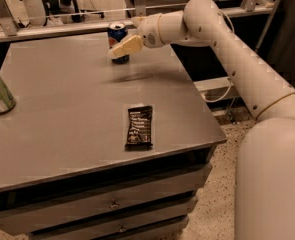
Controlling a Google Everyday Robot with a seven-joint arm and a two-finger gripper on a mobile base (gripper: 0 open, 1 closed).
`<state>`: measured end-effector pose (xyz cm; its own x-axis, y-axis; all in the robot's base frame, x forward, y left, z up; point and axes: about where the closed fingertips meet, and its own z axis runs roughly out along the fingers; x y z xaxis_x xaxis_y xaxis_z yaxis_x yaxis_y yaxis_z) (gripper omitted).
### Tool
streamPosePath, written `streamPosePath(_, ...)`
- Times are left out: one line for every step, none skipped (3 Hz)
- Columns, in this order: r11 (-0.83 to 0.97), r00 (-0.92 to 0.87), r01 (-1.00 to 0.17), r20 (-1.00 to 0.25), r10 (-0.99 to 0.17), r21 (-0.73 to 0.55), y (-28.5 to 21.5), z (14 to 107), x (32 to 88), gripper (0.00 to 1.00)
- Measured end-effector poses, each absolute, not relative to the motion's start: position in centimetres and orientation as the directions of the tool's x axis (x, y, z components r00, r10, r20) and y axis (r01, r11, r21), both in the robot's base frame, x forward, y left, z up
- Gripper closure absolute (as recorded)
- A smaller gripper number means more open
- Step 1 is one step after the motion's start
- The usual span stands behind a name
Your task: Knock pepsi can over
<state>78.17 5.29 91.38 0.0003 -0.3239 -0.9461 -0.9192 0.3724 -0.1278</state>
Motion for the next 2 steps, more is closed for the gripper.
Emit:
streamPosePath(0.324,0.004,-0.941,-0.963,-0.27,-0.095,6.84,90.35,78.24,0.0)
streamPosePath(0.289,0.004,-0.955,-0.971,-0.238,-0.075,7.18,89.85,77.72,0.0)
